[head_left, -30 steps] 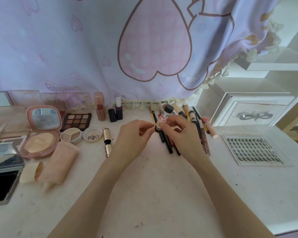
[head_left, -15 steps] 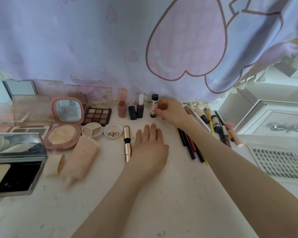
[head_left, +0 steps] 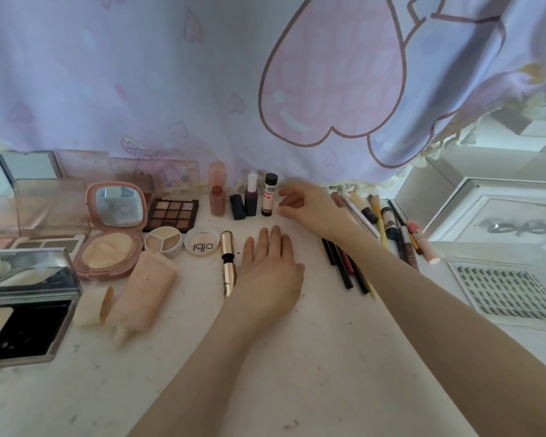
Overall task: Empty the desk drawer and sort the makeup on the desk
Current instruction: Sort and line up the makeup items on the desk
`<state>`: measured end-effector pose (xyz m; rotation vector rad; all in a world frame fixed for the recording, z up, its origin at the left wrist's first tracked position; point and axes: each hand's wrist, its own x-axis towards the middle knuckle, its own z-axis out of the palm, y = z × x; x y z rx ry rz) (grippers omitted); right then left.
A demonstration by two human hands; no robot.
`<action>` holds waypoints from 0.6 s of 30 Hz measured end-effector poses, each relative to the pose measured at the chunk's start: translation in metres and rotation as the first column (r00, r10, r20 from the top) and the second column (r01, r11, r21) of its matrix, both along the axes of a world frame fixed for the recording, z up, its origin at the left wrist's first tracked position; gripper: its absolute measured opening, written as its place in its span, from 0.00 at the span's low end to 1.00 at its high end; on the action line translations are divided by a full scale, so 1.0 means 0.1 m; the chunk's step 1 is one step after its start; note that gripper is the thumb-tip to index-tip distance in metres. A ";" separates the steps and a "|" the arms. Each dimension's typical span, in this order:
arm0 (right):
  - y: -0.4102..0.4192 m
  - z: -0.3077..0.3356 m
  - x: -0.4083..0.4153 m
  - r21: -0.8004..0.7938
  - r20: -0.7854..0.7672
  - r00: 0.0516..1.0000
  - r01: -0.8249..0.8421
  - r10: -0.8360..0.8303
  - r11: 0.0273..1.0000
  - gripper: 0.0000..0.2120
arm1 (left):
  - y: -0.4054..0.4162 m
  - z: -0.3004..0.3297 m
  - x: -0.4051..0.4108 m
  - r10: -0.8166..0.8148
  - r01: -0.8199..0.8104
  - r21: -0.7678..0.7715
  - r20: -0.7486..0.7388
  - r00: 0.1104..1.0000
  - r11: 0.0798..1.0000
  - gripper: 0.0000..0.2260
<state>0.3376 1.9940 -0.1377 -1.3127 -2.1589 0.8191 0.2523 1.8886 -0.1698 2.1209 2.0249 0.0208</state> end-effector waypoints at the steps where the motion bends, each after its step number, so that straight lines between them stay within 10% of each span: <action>1: -0.03 0.03 0.08 -0.003 0.003 1.000 0.016 -0.016 1.000 0.16 | 0.00 0.00 0.00 0.000 0.000 -0.008 -0.004 1.000 1.000 0.25; 16: -0.59 0.09 1.47 0.058 0.328 0.779 0.548 -0.534 0.835 0.02 | -0.03 -0.02 0.08 0.035 -0.035 -0.015 -0.017 0.999 0.999 0.25; 18: -0.63 0.03 1.49 0.043 0.381 0.759 0.556 -0.528 0.830 0.15 | -0.03 -0.02 0.08 0.038 -0.038 -0.013 -0.015 0.999 0.999 0.25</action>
